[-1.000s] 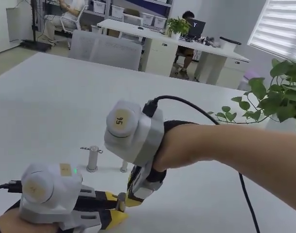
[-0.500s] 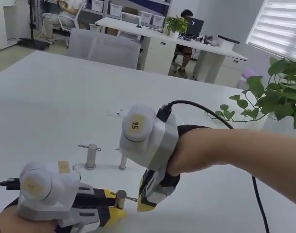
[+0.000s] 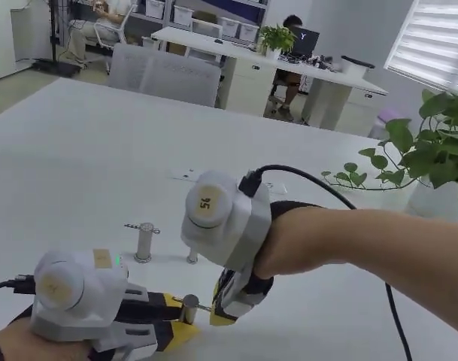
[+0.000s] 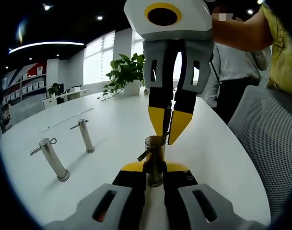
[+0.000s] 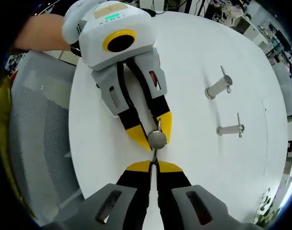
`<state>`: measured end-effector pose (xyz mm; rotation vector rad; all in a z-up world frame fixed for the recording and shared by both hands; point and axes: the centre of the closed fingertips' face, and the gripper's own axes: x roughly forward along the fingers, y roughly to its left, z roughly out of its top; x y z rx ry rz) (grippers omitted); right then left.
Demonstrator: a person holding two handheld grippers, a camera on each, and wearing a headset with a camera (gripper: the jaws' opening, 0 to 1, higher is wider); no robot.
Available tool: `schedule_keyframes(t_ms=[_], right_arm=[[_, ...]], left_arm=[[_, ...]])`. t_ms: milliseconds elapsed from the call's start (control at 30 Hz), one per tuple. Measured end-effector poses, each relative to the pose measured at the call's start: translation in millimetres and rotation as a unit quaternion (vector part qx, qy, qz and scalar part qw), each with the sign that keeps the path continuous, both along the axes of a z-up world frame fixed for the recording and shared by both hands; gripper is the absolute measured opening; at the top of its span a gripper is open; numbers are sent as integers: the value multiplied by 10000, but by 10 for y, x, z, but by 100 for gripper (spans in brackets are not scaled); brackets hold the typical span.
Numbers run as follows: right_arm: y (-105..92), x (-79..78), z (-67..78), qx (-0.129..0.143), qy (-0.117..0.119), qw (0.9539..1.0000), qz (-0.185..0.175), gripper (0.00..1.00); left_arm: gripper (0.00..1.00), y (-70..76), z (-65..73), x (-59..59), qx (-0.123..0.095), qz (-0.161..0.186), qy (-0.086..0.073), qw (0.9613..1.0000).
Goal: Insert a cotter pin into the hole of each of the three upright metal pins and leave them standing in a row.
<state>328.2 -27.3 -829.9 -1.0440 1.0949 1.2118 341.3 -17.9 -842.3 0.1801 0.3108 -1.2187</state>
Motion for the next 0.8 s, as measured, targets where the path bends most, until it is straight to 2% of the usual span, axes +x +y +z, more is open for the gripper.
schedule_keyframes(t_ms=[200, 800], right_arm=[[41, 5, 16, 46, -17, 10000, 29, 3], [95, 27, 26, 122, -23, 9999, 36, 5]], left_arm=[[11, 4, 0, -3, 11, -6, -3, 10000], [11, 1, 6, -2, 10, 5, -2, 10000]])
